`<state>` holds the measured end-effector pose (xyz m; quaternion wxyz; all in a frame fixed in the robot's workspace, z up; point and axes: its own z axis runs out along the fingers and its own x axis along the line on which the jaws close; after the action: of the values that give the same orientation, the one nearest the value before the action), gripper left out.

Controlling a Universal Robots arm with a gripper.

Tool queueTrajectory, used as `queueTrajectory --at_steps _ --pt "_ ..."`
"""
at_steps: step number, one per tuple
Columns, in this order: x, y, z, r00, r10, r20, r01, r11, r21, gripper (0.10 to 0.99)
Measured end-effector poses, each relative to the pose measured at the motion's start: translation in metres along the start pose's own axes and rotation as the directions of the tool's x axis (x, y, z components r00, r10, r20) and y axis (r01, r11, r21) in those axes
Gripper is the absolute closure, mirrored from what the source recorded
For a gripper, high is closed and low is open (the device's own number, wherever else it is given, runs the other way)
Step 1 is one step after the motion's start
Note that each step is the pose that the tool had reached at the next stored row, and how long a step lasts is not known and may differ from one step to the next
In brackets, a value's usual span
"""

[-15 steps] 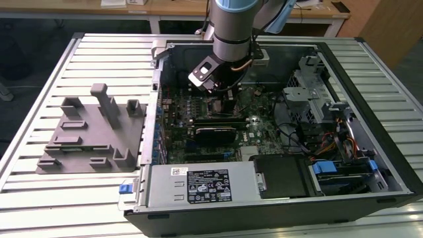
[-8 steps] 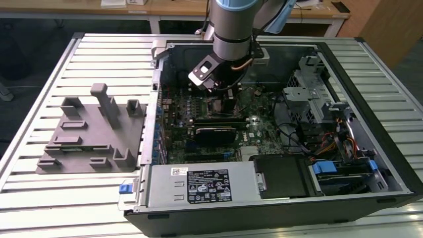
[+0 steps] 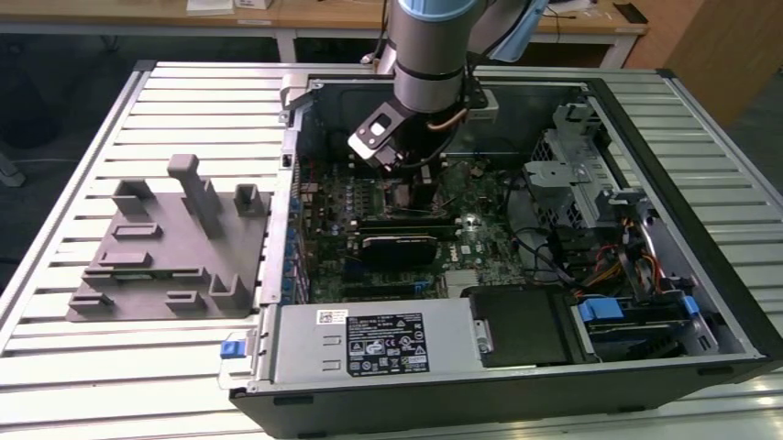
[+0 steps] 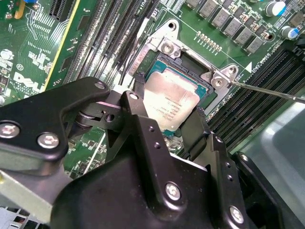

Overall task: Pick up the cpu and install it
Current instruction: 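Place the cpu into insertion slot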

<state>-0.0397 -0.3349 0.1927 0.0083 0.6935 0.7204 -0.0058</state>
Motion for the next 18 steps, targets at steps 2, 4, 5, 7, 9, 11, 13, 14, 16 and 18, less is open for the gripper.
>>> queueTrajectory --at_steps 2,4,5,7,9,11,13,14,16,18 --pt "-0.0001 -0.0001 0.0004 1.0000 0.000 0.0001 0.000 1.0000 0.000 0.541" --pt "-0.0003 0.0000 0.0005 1.0000 0.000 -0.0001 0.000 1.0000 0.000 0.541" --pt "-0.0004 0.0000 0.0005 1.0000 0.000 -0.0001 0.000 1.0000 0.000 0.541" --pt "-0.0005 0.0000 0.0006 1.0000 0.000 -0.0001 0.000 1.0000 0.000 0.541" --pt "-0.0006 0.0000 0.0006 1.0000 0.000 0.0000 0.000 1.0000 0.000 0.541" --pt "-0.0006 0.0000 0.0006 1.0000 0.000 0.0000 0.000 1.0000 0.000 0.541" --pt "-0.0006 0.0000 0.0007 1.0000 0.000 0.0000 0.000 1.0000 0.000 0.541" --pt "-0.0006 0.0000 0.0007 1.0000 0.000 0.0000 0.000 1.0000 0.000 0.541" --pt "-0.0006 0.0000 0.0007 1.0000 0.000 -0.0001 0.000 1.0000 0.000 0.533" --pt "-0.0006 0.0000 0.0008 1.0000 0.000 -0.0001 0.000 1.0000 0.000 0.471"
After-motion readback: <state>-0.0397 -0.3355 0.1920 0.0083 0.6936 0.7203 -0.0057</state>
